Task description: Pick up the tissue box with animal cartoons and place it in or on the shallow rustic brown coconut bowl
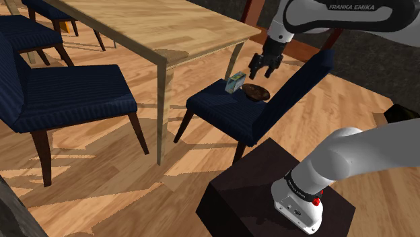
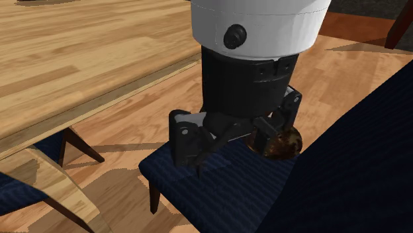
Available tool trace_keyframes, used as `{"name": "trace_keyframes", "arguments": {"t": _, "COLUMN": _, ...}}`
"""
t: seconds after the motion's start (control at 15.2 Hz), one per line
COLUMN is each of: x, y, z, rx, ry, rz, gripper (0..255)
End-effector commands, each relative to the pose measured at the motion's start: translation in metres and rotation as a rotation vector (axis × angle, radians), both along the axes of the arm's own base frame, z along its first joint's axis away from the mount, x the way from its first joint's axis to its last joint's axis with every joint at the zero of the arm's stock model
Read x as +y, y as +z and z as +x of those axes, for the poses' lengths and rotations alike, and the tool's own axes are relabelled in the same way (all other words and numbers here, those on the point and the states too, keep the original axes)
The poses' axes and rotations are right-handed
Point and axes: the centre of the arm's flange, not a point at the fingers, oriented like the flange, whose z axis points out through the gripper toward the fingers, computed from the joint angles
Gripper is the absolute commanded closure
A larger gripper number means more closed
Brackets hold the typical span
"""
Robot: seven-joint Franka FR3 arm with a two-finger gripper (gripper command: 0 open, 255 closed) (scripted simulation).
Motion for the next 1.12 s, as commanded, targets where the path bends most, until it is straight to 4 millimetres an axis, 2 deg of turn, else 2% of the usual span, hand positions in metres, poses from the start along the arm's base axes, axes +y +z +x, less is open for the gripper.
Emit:
{"name": "trace_keyframes", "arguments": {"t": 0.0, "x": -0.004, "y": -0.010, "z": 0.022, "rx": -0.004, "ry": -0.063, "rz": -0.004, "gripper": 0}}
{"name": "trace_keyframes", "arguments": {"t": 0.53, "x": -0.045, "y": -0.056, "z": 0.105, "rx": -0.016, "ry": -0.307, "rz": -0.019, "gripper": 0}}
{"name": "trace_keyframes", "arguments": {"t": 1.06, "x": -0.107, "y": -0.100, "z": 0.176, "rx": -0.028, "ry": -0.550, "rz": -0.035, "gripper": 0}}
